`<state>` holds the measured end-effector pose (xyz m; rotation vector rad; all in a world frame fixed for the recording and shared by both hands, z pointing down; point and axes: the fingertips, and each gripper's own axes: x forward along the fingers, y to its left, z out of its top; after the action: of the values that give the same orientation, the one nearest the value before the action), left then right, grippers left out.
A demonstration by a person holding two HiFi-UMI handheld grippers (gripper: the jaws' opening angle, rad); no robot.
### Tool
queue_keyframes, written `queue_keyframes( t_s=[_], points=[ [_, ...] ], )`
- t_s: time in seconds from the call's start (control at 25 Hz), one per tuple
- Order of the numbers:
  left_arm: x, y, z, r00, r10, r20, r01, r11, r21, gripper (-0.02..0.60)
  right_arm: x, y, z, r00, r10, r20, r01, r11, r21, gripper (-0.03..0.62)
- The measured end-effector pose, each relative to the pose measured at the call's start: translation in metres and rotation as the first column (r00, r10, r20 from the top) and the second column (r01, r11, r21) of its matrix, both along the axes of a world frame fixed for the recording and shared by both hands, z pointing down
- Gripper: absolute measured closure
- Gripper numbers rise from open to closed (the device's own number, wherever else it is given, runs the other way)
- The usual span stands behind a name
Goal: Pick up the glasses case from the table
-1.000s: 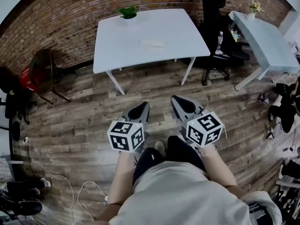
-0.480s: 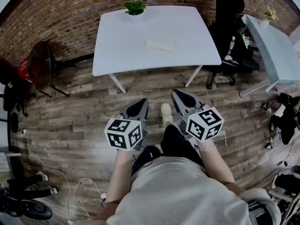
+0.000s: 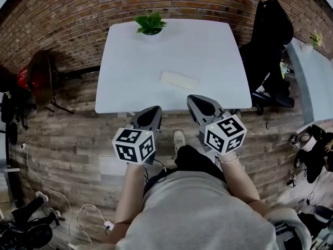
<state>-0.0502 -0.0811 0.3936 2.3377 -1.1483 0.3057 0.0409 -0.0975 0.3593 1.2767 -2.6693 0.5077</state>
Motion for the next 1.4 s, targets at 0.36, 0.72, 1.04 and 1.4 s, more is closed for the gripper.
queue_keyframes(
  t_s=[0.36,0.72,1.04,1.4],
  points=[
    [0.012,-0.109,0.003,0.997,-0.076,0.007,0.076,0.997,-0.015,0.571,0.013,-0.111,0.006,0.996,-0.086,-0.009,0.086,0.996,-0.021,0.594],
    [0.013,-0.146,0.013,0.994,-0.112,0.016,0.113,0.993,-0.044,0.571,0.013,-0.148,0.012,0.986,-0.161,0.036,0.162,0.986,-0.040,0.595],
    [0.018,-0.153,0.015,0.996,-0.086,0.006,0.087,0.995,-0.048,0.571,0.010,-0.153,0.014,0.984,-0.176,0.015,0.177,0.983,-0.049,0.595],
    [0.008,-0.156,0.010,0.999,-0.048,0.000,0.048,0.998,-0.052,0.571,0.001,-0.152,0.012,0.989,-0.149,-0.003,0.149,0.987,-0.063,0.595]
  ],
)
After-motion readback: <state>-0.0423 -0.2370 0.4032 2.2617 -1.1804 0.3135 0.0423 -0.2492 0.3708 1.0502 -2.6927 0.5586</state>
